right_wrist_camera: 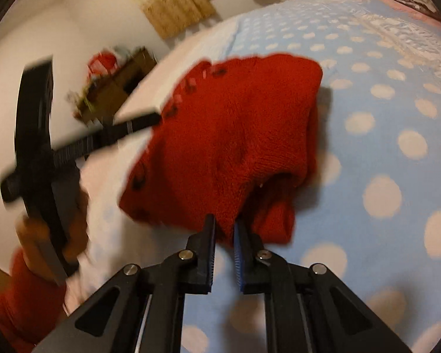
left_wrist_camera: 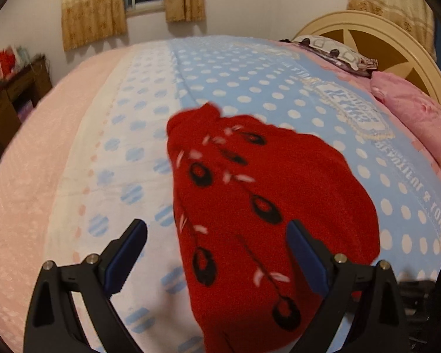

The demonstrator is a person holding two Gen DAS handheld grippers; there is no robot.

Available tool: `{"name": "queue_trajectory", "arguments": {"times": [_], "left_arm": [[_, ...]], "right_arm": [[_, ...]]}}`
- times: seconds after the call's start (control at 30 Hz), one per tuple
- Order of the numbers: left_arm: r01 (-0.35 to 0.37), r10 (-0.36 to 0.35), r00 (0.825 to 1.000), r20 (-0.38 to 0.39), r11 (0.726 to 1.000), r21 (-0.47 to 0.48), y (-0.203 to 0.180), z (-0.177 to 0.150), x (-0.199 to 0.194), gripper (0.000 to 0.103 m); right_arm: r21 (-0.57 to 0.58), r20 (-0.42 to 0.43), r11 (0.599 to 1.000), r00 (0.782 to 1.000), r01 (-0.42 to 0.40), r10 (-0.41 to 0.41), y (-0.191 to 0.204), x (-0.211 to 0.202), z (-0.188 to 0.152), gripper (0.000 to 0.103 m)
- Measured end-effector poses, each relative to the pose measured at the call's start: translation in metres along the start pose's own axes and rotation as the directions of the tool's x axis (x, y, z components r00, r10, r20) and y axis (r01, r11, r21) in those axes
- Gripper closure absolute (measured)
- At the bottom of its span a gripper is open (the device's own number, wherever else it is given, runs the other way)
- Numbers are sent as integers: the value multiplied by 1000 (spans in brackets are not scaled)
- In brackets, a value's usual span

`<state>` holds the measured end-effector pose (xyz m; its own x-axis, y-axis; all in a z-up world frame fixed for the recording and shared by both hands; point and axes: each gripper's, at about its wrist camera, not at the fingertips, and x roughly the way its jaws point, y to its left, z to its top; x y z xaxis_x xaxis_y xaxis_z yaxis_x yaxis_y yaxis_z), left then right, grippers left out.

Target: Fold small clothes

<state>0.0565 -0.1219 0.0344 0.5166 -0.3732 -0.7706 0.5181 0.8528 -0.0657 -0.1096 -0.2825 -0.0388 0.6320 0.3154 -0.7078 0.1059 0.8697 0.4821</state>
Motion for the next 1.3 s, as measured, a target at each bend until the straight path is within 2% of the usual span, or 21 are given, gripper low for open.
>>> {"name": "queue_trajectory", "arguments": {"times": [0.1,0.23,0.3,0.4,0.47,0.53,0.6,0.67,0.7,0.77,0.83,0.93,0.97,1.0,1.03,1.07,1.1,1.13,1.17,1.23,1.3], "left_arm": [[11,-12,999,-40,1000,-24,-1,-9,14,5],[22,-25,999,-40,997,-70,3,-19,20,4],[45,-51,998,-40,990,-135,12,-23,23,0],[93,-108,993,-52,968,-232,21,-29,29,0],[113,-132,990,-53,956,-270,25,-32,30,0],[109,-127,991,-51,958,-265,23,-32,28,0],[102,-120,991,-55,961,-255,21,-31,26,0],[113,-132,989,-62,963,-246,22,-28,22,0],[120,-138,989,-57,964,-238,25,-26,19,0],[110,-121,992,-37,970,-216,31,-21,12,0],[76,-81,997,-14,978,-196,38,-16,7,0],[40,-37,999,18,981,-191,51,-4,7,0],[47,-45,999,18,978,-203,56,0,9,0],[70,-68,998,17,973,-219,59,3,12,0],[89,-88,996,13,969,-229,62,5,15,0],[106,-108,994,6,967,-234,63,8,20,0],[115,-118,993,-2,966,-233,63,10,25,0],[115,-121,993,-12,966,-231,62,12,29,0],[113,-122,992,-26,967,-228,61,12,34,0],[117,-136,989,-65,965,-236,59,12,45,0],[147,-171,983,-65,949,-278,64,11,50,0]], "right_arm": [[61,5,997,999,-37,37,-17,-6,-8,94],[61,43,997,998,-44,41,-23,-32,-6,93],[72,95,994,992,-88,81,-24,-50,1,93],[95,205,987,973,-128,107,-24,-76,24,92],[94,255,990,964,-106,79,-22,-79,49,90],[63,247,997,968,-54,37,-17,-67,73,90],[23,201,1000,980,14,-19,-12,-40,92,90],[-4,149,998,987,57,-56,-9,-10,100,90],[-15,97,997,992,82,-80,-10,9,103,90],[-29,61,990,989,140,-138,-13,27,100,90],[-23,90,991,987,135,-132,-13,21,101,90],[100,197,995,980,-9,-11,-28,-9,101,89],[154,236,986,971,-71,33,-37,-20,100,87],[190,252,976,966,-108,58,-43,-24,99,62],[244,279,954,955,-173,101,-52,-29,98,18],[286,321,928,936,-240,143,-59,-34,95,6],[316,353,903,919,-293,175,-66,-36,92,5],[348,345,881,918,-321,198,-73,-34,92,5],[366,323,879,928,-305,187,-75,-31,93,5],[342,261,921,960,-187,98,-72,-23,98,5],[284,204,957,979,-61,2,-64,-13,102,5]]}}
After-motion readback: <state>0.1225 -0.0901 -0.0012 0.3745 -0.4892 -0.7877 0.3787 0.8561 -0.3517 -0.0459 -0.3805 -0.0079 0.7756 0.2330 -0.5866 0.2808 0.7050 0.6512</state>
